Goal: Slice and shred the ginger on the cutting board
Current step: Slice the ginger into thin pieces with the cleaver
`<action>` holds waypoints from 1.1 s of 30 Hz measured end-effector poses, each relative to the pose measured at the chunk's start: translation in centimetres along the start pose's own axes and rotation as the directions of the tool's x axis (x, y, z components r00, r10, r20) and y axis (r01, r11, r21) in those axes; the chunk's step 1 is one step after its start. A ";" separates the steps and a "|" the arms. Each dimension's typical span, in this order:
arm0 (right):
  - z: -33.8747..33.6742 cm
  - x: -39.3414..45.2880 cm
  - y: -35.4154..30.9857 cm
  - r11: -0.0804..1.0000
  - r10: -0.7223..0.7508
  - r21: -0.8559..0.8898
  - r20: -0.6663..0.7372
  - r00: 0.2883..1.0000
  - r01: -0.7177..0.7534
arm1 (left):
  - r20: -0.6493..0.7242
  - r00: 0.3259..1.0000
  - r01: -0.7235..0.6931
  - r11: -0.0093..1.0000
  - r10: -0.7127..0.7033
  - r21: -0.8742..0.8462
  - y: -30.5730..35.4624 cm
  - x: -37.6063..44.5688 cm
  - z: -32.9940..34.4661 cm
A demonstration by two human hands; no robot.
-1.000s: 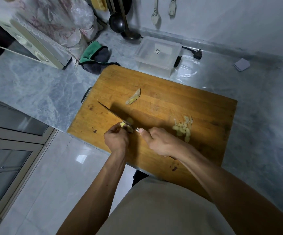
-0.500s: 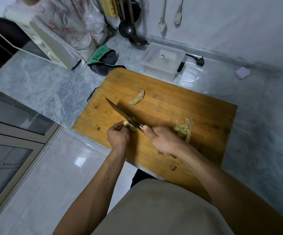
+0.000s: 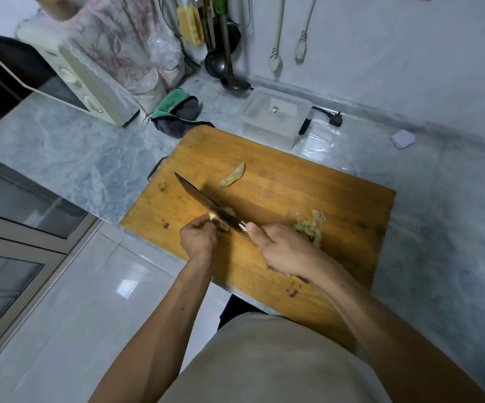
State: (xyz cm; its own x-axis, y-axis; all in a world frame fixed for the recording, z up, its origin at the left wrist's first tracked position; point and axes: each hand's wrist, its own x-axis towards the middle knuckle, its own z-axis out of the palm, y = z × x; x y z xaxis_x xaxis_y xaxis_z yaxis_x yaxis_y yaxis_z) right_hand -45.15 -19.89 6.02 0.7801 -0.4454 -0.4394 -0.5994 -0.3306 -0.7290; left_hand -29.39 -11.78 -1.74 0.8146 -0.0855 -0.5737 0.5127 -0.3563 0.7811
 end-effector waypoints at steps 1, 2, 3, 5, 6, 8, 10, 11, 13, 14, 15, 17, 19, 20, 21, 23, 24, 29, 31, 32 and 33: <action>0.0 0.0 0.0 1.000 -0.010 -0.018 -0.009 1.000 0.010 | 0.001 1.000 0.003 1.000 -0.003 -0.013 0.0 0.0 0.1; -0.1 0.0 0.0 0.999 -0.022 -0.031 -0.015 1.000 0.022 | 0.002 1.000 0.008 1.000 -0.008 -0.028 0.0 -0.1 0.1; -0.1 -0.1 0.1 0.999 -0.034 -0.036 -0.016 0.999 0.033 | 0.000 1.000 0.013 0.999 -0.013 -0.041 0.0 -0.2 0.2; -0.1 0.0 0.3 0.998 -0.039 -0.041 -0.004 0.999 0.039 | -0.008 1.000 0.016 0.999 -0.016 -0.050 0.0 -0.3 0.2; -0.1 0.0 0.4 0.998 -0.034 -0.046 0.006 0.999 0.034 | -0.009 1.000 0.013 0.999 -0.014 -0.048 -0.1 -0.2 0.2; 0.0 0.0 0.5 0.998 -0.033 -0.057 0.013 0.999 0.034 | -0.006 1.000 0.012 0.999 -0.012 -0.042 -0.2 0.0 0.2; 0.0 0.0 0.4 0.997 -0.041 -0.059 0.006 0.999 0.041 | -0.004 1.000 0.013 0.999 -0.013 -0.036 -0.3 0.1 0.2; 0.0 -0.1 0.3 0.997 -0.045 -0.059 0.002 0.999 0.045 | -0.006 1.000 0.010 0.999 -0.010 -0.031 -0.3 0.1 0.2; 0.0 -0.2 0.0 0.997 -0.040 -0.064 0.000 0.999 0.040 | -0.011 1.000 0.003 0.999 -0.004 -0.037 -0.3 0.0 0.2; 0.1 -0.3 0.0 0.997 -0.033 -0.069 -0.001 0.999 0.033 | -0.016 1.000 0.001 0.999 -0.002 -0.039 -0.3 -0.1 0.2; 0.2 -0.3 0.0 0.997 -0.031 -0.073 -0.002 1.000 0.031 | -0.021 1.000 -0.003 0.999 0.002 -0.040 -0.3 -0.1 0.2; 0.3 -0.3 0.0 0.997 -0.029 -0.074 -0.004 1.000 0.029 | -0.031 0.999 -0.012 0.999 0.011 -0.039 -0.2 -0.1 0.1; 0.2 -0.4 -0.2 0.996 -0.032 -0.079 -0.005 0.999 0.031 | -0.034 0.999 -0.016 0.999 0.015 -0.046 0.0 -0.4 0.2; 0.1 -0.4 -0.4 0.996 -0.030 -0.083 -0.001 1.000 0.030 | -0.037 0.999 -0.019 0.999 0.017 -0.051 0.1 -0.5 0.2; 0.0 -0.4 -0.6 0.996 -0.025 -0.084 0.005 1.000 0.025 | -0.039 0.999 -0.018 0.998 0.016 -0.055 0.1 -0.6 0.2; -0.3 -0.5 -0.9 0.997 0.017 -0.071 0.034 0.999 -0.015 | -0.041 0.999 -0.013 0.998 0.010 -0.066 0.0 -0.5 0.2; -0.4 -0.5 -0.9 0.997 0.050 -0.064 0.054 0.997 -0.047 | -0.040 0.999 -0.011 0.998 0.008 -0.066 0.0 -0.4 0.2; 0.0 -0.4 -0.9 0.995 0.094 -0.036 0.029 0.995 -0.093 | -0.024 1.000 -0.007 0.998 0.005 -0.057 -0.1 -0.5 0.2; 0.5 -0.5 -1.3 0.995 0.077 -0.055 -0.018 0.997 -0.078 | -0.022 1.000 -0.011 0.999 0.010 -0.045 -0.1 -0.5 0.2; 0.7 -0.6 -1.5 0.994 0.072 -0.080 -0.030 0.997 -0.074 | -0.022 1.000 -0.016 0.999 0.015 -0.033 -0.1 -0.5 0.1; 0.9 -0.7 -1.6 0.992 0.068 -0.103 -0.038 0.997 -0.071 | -0.023 1.000 -0.021 1.000 0.020 -0.019 -0.2 -0.5 0.1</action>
State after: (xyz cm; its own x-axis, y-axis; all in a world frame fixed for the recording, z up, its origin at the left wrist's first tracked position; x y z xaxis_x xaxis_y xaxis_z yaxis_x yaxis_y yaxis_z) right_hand -44.59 -18.32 7.02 0.7302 -0.4979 -0.4678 -0.6689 -0.3816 -0.6380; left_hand -29.89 -11.75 -1.62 0.8308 -0.0713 -0.5519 0.5008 -0.3366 0.7974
